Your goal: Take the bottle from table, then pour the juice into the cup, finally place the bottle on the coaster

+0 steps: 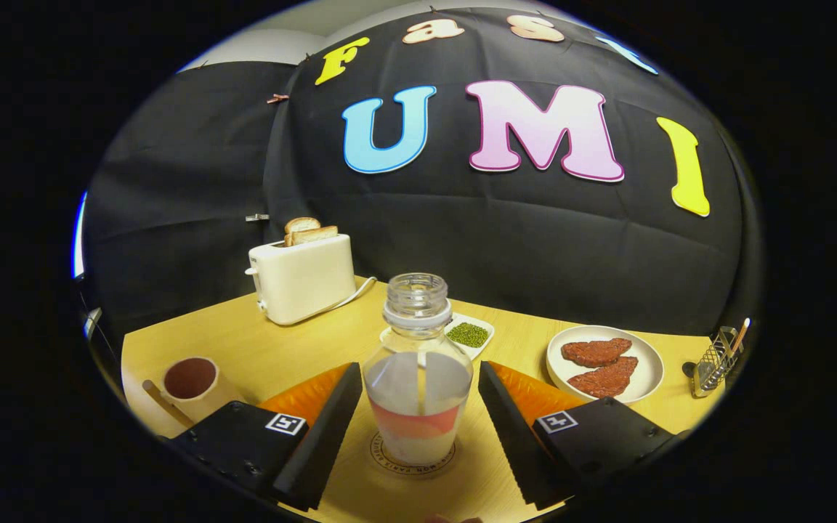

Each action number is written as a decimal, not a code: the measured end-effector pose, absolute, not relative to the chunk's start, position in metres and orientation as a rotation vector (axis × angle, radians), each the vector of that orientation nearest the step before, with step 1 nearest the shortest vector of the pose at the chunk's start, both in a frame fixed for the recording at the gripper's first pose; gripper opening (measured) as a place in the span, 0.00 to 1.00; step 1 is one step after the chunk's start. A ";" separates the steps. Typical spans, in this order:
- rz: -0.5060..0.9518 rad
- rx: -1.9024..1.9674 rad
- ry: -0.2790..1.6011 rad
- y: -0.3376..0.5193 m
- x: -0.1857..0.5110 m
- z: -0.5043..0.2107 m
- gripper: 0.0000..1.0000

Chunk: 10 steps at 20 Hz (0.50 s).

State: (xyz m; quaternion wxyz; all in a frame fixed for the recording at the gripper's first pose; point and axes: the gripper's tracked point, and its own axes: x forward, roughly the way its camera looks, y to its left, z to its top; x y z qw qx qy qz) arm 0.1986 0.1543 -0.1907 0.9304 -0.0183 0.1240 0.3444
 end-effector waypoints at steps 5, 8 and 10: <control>0.668 -0.032 0.261 0.127 0.186 -0.176 0.99; 0.647 0.000 0.260 0.111 0.172 -0.156 0.99; 0.639 0.005 0.228 0.102 0.160 -0.134 0.99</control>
